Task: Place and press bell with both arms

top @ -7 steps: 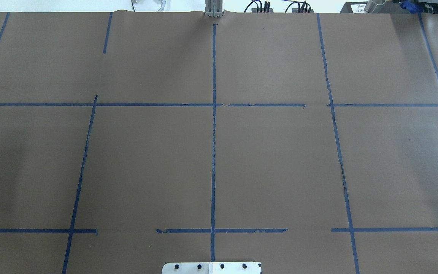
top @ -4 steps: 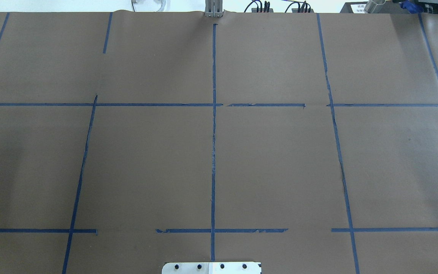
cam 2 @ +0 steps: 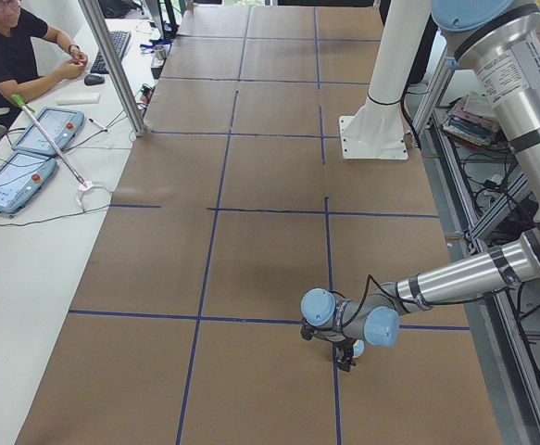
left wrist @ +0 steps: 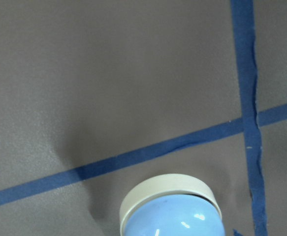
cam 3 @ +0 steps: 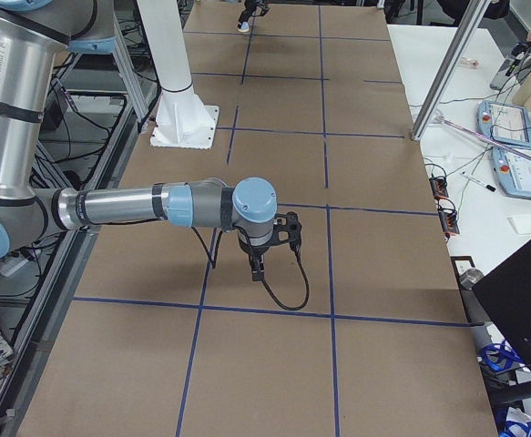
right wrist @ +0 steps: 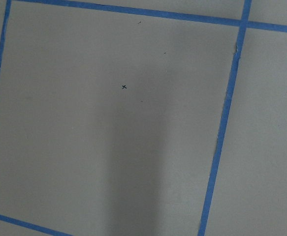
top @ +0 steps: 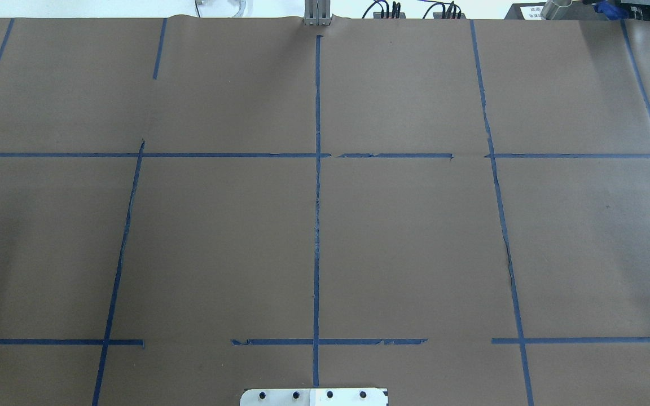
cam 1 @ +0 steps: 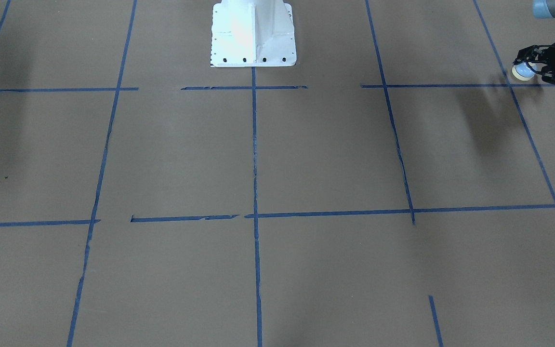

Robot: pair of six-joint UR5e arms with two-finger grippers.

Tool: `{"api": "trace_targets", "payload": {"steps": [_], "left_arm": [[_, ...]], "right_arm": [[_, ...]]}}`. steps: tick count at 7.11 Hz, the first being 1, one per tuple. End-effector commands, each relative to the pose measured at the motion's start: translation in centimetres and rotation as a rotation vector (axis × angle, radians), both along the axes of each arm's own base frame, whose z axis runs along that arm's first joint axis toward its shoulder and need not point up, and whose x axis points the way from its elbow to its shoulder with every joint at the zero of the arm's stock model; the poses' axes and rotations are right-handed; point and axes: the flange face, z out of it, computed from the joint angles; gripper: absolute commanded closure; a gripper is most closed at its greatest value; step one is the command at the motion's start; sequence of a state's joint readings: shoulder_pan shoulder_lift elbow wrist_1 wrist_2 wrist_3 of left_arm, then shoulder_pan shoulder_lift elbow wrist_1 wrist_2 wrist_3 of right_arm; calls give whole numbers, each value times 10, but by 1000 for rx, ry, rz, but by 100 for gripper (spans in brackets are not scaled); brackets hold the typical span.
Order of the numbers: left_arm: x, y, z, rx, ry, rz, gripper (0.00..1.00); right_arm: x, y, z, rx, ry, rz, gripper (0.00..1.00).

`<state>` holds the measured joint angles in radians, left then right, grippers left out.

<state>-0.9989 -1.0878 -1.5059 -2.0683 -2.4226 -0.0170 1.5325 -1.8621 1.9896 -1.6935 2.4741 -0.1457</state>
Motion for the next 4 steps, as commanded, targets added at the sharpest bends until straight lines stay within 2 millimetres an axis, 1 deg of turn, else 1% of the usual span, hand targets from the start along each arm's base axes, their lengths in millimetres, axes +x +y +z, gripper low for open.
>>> {"api": "trace_targets", "payload": {"steps": [1,2,3,4], "left_arm": [[7,0,-2,15,11,22,1],[7,0,-2,15,11,24,10],[8,-1,-2,16,10,24,27],[8,-1,-2,17,11,25,55]], "right_arm": [[0,0,0,0,-3,0,0],[0,1,0,-2,-5,0,0],[0,1,0,-1,-5,-1,0],[0,1,0,-2,-5,-1,0]]}}
